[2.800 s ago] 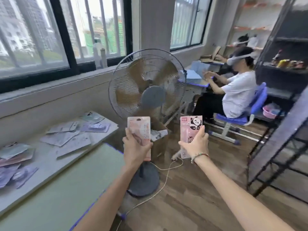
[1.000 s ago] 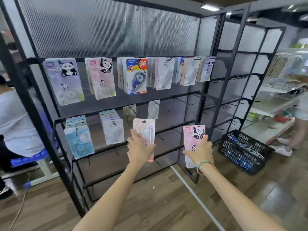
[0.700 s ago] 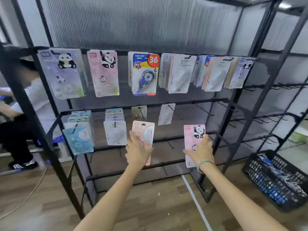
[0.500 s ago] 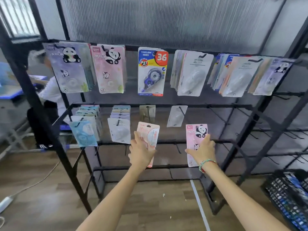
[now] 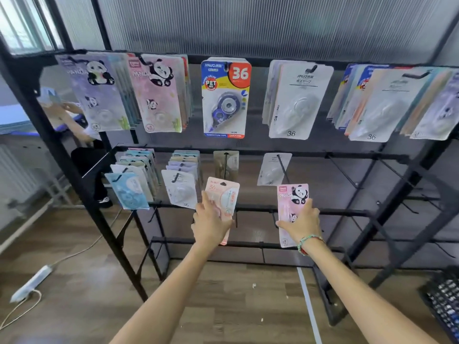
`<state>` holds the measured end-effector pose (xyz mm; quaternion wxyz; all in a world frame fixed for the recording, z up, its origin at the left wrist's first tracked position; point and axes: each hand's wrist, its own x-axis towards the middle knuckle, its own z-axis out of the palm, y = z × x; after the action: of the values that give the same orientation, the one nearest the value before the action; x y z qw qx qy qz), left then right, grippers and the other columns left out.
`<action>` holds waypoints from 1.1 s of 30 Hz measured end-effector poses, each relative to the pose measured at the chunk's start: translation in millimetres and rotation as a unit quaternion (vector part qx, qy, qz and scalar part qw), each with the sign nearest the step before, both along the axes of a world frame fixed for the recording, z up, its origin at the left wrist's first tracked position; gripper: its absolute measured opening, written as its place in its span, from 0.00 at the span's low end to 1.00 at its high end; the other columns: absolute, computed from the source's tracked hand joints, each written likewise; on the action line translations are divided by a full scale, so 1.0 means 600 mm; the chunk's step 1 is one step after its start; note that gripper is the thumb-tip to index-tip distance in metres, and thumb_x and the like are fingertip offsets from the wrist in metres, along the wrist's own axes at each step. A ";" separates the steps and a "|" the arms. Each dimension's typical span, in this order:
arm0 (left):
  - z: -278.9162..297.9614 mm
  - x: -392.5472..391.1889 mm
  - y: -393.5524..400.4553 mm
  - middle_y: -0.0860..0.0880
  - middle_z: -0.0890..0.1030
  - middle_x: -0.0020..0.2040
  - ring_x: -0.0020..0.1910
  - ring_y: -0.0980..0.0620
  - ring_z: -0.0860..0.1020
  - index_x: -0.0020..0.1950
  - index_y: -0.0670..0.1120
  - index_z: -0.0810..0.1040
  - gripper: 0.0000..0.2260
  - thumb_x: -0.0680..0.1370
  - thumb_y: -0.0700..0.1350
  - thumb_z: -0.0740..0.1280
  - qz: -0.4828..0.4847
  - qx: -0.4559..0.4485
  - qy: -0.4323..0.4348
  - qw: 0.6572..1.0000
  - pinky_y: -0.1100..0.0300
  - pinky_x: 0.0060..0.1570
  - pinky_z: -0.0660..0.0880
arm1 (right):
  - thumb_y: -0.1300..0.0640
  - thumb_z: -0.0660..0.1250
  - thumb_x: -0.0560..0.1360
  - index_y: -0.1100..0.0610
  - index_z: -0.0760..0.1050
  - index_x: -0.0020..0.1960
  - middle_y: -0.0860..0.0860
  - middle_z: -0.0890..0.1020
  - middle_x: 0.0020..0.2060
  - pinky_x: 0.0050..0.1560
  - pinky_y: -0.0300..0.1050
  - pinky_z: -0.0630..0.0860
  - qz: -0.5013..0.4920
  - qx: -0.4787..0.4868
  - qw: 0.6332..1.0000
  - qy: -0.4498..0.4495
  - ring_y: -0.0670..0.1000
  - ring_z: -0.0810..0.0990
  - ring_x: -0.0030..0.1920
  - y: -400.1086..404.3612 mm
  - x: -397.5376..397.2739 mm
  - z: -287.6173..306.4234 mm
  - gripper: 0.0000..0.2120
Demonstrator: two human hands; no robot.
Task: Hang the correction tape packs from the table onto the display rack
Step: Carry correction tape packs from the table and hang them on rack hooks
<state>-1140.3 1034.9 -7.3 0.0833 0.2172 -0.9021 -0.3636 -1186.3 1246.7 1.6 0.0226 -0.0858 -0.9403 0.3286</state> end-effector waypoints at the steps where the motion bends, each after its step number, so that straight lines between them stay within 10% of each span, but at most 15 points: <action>1: 0.000 -0.002 0.000 0.41 0.64 0.68 0.64 0.38 0.68 0.78 0.47 0.45 0.49 0.68 0.52 0.76 0.001 -0.001 -0.005 1.000 0.40 0.61 0.70 | 0.51 0.79 0.63 0.61 0.53 0.72 0.61 0.66 0.62 0.56 0.58 0.73 0.002 -0.004 1.000 0.000 0.62 0.70 0.61 0.001 -0.002 -0.001 0.49; 33: -0.030 -0.076 0.000 0.41 0.60 0.71 0.66 0.37 0.68 0.77 0.42 0.46 0.52 0.66 0.47 0.79 -0.006 0.057 0.030 0.998 0.42 0.64 0.69 | 0.49 0.78 0.66 0.61 0.41 0.76 0.59 0.65 0.66 0.57 0.52 0.72 0.038 -0.013 0.999 -0.008 0.59 0.70 0.63 -0.002 -0.052 -0.024 0.56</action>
<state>-1185.7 1034.7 -25.3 0.0959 0.2046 -0.8783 -0.4214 -1217.8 1245.4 -12.6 0.0014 -0.0526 -0.9386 0.3409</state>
